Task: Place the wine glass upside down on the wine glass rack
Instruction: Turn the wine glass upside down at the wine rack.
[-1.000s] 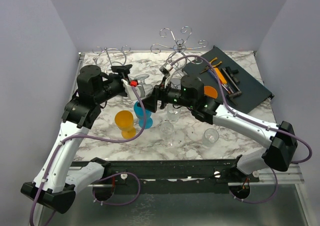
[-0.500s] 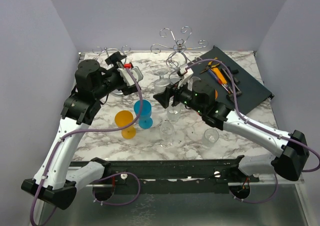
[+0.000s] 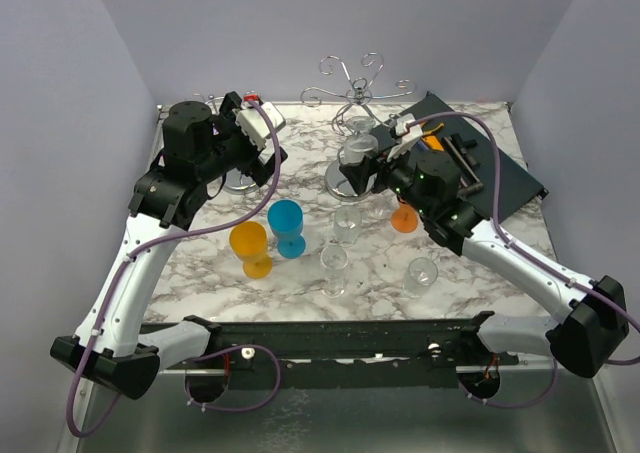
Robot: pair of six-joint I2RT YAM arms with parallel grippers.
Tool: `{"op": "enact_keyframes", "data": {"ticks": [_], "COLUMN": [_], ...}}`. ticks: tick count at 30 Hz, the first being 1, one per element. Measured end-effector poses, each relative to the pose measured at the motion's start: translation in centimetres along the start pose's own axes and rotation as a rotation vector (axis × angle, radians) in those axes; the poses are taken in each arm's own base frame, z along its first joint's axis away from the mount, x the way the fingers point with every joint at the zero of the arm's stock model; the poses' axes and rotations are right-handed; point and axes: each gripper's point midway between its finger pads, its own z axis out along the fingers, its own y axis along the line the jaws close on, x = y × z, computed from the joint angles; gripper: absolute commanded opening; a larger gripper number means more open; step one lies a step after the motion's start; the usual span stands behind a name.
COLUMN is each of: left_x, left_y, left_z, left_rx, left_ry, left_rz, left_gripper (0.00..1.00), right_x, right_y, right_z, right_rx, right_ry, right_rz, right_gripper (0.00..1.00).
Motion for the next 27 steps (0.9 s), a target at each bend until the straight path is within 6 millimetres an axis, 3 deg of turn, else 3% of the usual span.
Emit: {"op": "enact_keyframes", "data": {"ticks": [8,19,27], "left_x": [0.5,2.1,2.1], "left_y": [-0.2,-0.6,-0.7], "left_z": [0.3,2.3,3.3], "left_rx": [0.009,0.052,0.080], "left_ry": [0.016,0.060,0.063], "left_rz": [-0.016,-0.032,-0.028], "left_gripper": [0.94,0.92,0.84], "right_x": [2.1,1.2,2.5], "right_y": [-1.4,-3.6,-3.8], "right_z": [1.6,3.3,4.6], "right_rx": [0.025,0.065,0.053], "right_ry": [0.049,0.039,0.060], "right_rz": [-0.028,-0.040,-0.058], "right_gripper": [0.01,0.01,0.01]}}
